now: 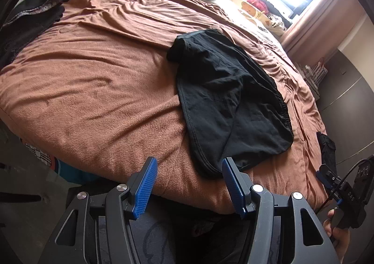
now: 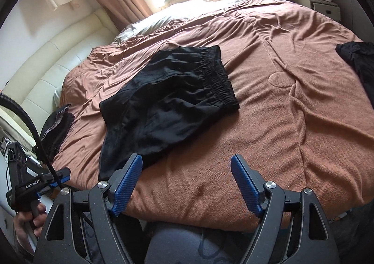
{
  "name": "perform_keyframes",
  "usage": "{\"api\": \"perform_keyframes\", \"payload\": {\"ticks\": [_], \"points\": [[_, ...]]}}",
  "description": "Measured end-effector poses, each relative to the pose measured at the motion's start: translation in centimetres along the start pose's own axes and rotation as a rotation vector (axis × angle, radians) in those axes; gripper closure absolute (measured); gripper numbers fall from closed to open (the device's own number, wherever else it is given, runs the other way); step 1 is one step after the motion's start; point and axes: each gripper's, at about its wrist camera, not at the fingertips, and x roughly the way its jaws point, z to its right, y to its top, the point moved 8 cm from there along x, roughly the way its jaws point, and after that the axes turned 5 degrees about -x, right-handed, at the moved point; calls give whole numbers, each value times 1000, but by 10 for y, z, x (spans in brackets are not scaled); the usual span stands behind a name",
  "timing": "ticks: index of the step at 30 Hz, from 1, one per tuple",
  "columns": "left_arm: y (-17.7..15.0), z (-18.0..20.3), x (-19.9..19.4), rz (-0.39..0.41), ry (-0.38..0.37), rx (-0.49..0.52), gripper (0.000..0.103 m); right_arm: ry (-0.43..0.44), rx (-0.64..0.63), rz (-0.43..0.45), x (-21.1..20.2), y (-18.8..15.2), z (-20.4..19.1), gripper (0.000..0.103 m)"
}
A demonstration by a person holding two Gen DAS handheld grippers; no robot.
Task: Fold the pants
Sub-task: 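Move both tools toward the black shorts, left tool to the leg hem, right tool to the waistband, then close the left tool on the shorts' leg hem while the right tool grips the waistband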
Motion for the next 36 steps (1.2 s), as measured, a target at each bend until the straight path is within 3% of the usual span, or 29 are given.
{"api": "perform_keyframes", "payload": {"ticks": [12,23,30,33,36], "points": [[-8,3,47,-124,-71,-138,43,77,117,-34,46,16,34,25],[-20,2,65,-203,-155,-306,43,115,147,-54,69,19,33,25],[-19,0,64,-155,-176,-397,43,120,216,-38,78,18,41,25],[-20,-1,64,-137,-183,-424,57,122,264,-20,83,21,47,25],[-27,2,67,-156,-222,-459,58,119,313,-14,92,22,52,25]]}}
